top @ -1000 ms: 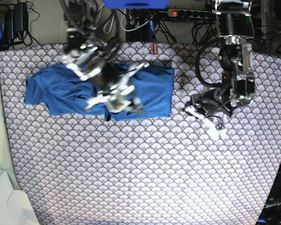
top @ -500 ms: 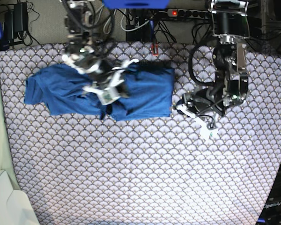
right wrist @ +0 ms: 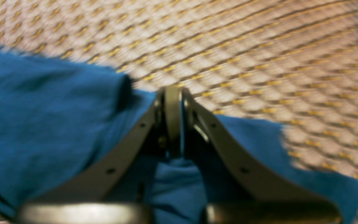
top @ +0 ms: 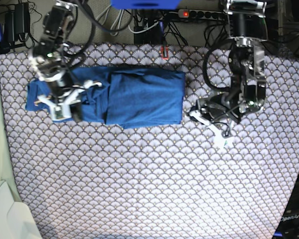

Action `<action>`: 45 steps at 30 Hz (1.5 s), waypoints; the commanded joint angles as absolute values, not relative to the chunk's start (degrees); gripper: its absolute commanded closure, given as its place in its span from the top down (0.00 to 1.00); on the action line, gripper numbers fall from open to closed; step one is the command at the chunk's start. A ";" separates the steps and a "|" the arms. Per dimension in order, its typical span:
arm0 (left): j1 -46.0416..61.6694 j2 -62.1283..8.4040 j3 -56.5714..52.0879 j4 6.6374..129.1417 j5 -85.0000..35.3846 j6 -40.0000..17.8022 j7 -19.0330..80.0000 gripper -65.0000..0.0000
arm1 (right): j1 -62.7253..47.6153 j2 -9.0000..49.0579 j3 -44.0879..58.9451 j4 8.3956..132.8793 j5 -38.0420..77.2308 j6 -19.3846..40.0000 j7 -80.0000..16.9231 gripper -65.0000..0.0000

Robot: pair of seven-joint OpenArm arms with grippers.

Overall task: Fold the T-shirt properly
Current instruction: 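Raise both grippers away from the folded shirt, then move the right gripper to the strip's collar end and grasp it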

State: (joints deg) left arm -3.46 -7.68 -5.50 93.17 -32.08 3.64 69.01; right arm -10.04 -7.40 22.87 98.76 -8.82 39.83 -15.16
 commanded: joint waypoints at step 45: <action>-4.00 -8.31 -12.00 95.34 -33.19 3.47 77.85 0.00 | 5.41 1.27 38.11 89.71 -8.22 40.00 -53.93 0.73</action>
State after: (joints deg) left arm -2.98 -7.99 -12.16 94.24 -32.40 3.40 77.84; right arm 4.58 0.91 38.11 88.79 -8.62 40.07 -54.43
